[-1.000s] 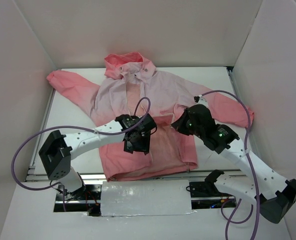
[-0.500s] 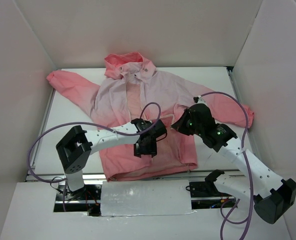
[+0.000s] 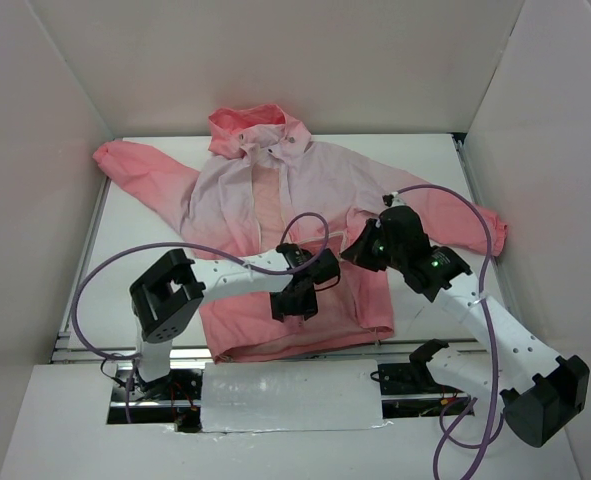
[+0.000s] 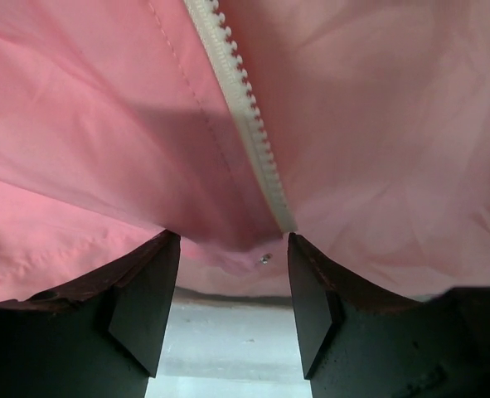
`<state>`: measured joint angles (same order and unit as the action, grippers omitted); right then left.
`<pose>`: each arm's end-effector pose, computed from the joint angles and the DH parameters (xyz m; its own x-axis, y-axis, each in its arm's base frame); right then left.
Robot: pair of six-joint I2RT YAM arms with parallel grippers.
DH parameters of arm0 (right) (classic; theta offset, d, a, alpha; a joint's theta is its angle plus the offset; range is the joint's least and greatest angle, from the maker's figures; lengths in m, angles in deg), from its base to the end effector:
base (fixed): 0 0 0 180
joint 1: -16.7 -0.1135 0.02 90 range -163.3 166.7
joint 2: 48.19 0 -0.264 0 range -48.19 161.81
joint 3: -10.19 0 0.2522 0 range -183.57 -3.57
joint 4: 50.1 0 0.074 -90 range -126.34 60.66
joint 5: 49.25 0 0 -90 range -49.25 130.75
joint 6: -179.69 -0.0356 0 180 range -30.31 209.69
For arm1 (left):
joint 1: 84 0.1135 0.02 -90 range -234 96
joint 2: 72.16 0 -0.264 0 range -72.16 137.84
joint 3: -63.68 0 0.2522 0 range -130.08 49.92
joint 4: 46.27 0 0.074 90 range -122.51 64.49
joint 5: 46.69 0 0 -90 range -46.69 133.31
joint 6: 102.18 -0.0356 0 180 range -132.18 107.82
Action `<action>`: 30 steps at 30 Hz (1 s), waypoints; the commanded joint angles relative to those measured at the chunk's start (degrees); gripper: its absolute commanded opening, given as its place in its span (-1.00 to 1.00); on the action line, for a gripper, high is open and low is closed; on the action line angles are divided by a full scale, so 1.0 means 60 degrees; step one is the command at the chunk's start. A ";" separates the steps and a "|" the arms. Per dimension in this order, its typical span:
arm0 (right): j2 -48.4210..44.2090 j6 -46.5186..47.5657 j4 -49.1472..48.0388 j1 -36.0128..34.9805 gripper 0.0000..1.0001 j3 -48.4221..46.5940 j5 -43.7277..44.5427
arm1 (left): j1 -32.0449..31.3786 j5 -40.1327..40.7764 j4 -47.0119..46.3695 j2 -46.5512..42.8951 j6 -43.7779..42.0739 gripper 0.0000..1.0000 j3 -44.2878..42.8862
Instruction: Zip up the jacket
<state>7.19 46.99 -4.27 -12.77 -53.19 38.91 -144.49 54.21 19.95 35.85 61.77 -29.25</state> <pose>0.1791 0.1025 0.2986 -0.7409 0.3599 -0.5671 -0.0155 0.8350 0.5501 0.1840 -0.3114 0.1912 -0.9423 -0.2509 -0.2215 -0.2356 0.9673 -0.0937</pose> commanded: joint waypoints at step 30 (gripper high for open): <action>-0.0528 0.0744 -0.3275 0.0371 -1.00 0.1209 -0.4069 | 0.0982 -0.0534 -0.5281 -0.6263 -0.3678 -1.00 0.3231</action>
<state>5.59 49.65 -14.19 -11.00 -47.14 23.21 -141.23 57.16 2.56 4.64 49.40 -15.88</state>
